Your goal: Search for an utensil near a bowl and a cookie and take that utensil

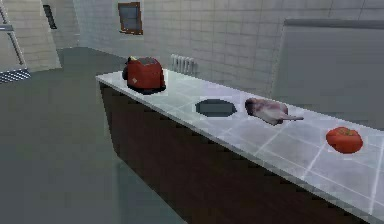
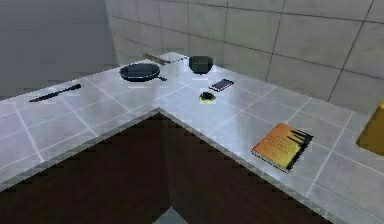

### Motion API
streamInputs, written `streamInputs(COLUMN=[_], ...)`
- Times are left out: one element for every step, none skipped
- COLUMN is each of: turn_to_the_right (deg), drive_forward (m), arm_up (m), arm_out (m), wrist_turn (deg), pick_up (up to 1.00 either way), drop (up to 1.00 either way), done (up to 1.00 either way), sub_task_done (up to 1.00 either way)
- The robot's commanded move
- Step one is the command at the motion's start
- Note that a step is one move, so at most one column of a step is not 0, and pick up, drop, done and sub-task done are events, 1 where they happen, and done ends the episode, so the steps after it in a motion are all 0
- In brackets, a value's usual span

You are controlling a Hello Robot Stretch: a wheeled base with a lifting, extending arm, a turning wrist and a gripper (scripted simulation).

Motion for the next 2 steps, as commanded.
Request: streamInputs(turn_to_the_right=[-12.0, 45.0], drive_forward=[0.0, 0.0], arm_up=[0.0, 0.0], arm_out=[0.0, 0.0], wrist_turn=[0.0, 0.0], pick_up=[0.0, 0.0], drop=[0.0, 0.0], done=[0.0, 0.0], sub_task_done=[0.0, 0.0])
